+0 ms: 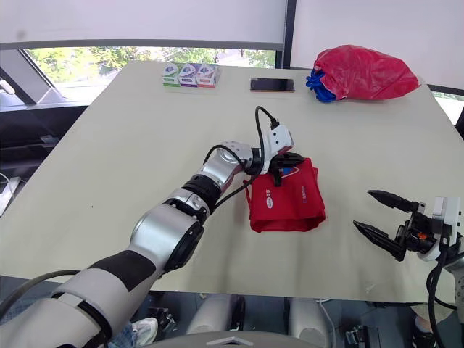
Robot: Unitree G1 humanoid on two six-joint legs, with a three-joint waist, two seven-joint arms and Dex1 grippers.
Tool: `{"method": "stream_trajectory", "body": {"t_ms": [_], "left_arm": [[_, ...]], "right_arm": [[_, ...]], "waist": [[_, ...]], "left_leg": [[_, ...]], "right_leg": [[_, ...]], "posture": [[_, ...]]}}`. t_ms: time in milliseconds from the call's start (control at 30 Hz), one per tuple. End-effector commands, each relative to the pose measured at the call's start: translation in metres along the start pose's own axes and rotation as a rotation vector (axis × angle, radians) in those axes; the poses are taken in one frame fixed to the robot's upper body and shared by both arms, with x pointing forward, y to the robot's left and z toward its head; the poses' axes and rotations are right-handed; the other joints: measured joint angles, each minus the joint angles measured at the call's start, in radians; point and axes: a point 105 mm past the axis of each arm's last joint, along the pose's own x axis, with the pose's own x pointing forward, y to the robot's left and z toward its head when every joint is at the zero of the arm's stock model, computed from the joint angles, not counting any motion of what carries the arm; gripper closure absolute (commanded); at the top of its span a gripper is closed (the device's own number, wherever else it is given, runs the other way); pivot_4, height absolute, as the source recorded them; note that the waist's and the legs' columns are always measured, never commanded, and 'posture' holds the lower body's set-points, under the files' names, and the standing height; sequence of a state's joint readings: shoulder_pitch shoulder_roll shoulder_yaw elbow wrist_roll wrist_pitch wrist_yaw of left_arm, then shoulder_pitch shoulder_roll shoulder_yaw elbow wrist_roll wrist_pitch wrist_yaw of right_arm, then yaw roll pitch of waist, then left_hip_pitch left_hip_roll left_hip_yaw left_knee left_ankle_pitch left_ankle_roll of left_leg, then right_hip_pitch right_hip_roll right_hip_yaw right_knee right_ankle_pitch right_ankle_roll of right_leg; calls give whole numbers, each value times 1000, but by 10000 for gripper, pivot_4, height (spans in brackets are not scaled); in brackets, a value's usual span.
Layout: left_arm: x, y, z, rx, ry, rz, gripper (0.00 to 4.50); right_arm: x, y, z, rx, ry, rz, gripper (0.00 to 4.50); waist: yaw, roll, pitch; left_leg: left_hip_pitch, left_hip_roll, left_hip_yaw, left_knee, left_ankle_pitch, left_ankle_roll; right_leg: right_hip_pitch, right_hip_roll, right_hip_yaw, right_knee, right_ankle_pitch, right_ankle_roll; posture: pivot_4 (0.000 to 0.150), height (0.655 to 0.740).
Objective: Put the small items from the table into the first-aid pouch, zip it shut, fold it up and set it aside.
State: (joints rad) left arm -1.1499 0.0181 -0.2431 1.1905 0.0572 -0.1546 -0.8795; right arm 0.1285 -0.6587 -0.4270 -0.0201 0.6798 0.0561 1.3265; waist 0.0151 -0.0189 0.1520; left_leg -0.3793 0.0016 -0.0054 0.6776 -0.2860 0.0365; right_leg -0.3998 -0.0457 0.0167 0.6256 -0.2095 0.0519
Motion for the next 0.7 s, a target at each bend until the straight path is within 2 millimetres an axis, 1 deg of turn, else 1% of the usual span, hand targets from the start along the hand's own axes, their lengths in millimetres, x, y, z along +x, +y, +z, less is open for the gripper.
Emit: {"method": "stream_trajectory", "body": {"t_ms": [33,167,233,300,367,467,567,667,700], "left_arm": [[-11,11,-19,-20,43,81,44010],[-23,21,-2,-26,-81,101,44010],[-32,27,7,-41,-159,118,44010],[-52,35,13,-58,-237,115,44010],[-68,40,17,-65,-282,102,44010],[-97,39,18,-45,-307,56,44010],[-127,32,19,-26,-300,13,44010],[-156,18,20,-19,-284,-45,36238],[-165,12,23,-31,-284,-71,31857]], "right_arm": [[1,-2,6,-38,-10,10,0],[3,-7,5,-31,0,-6,0],[4,-11,1,-3,35,-30,0],[6,-15,-1,36,50,-53,0],[9,-19,0,66,51,-65,0],[13,-20,3,90,57,-53,0],[18,-22,4,138,98,-57,0],[31,-21,11,177,103,-40,0],[35,-21,14,187,98,-35,0]], "waist": [[-1,0,0],[-6,0,0],[-10,1,1],[-7,0,1],[-13,0,2],[-18,1,2],[-23,1,2],[-27,1,2],[-27,1,2]], "left_leg": [[0,0,0,0,0,0],[0,0,0,0,0,0],[0,1,0,0,0,0],[-2,1,0,0,0,0],[-2,1,1,0,0,0],[-3,2,1,0,0,0],[-3,4,1,-1,0,0],[-3,4,1,-1,0,0],[-3,4,1,-1,0,0]], "right_leg": [[0,0,0,0,0,0],[0,0,0,0,1,-2],[-1,1,0,0,1,-2],[-2,1,0,0,1,-3],[-2,1,0,0,2,-3],[-5,0,1,1,2,-3],[-5,0,1,2,2,-3],[-5,0,1,1,2,-3],[-5,0,1,1,2,-3]], "posture": [[1500,7400],[1500,7400],[1500,7400],[1500,7400],[1500,7400],[1500,7400],[1500,7400],[1500,7400],[1500,7400]]}}
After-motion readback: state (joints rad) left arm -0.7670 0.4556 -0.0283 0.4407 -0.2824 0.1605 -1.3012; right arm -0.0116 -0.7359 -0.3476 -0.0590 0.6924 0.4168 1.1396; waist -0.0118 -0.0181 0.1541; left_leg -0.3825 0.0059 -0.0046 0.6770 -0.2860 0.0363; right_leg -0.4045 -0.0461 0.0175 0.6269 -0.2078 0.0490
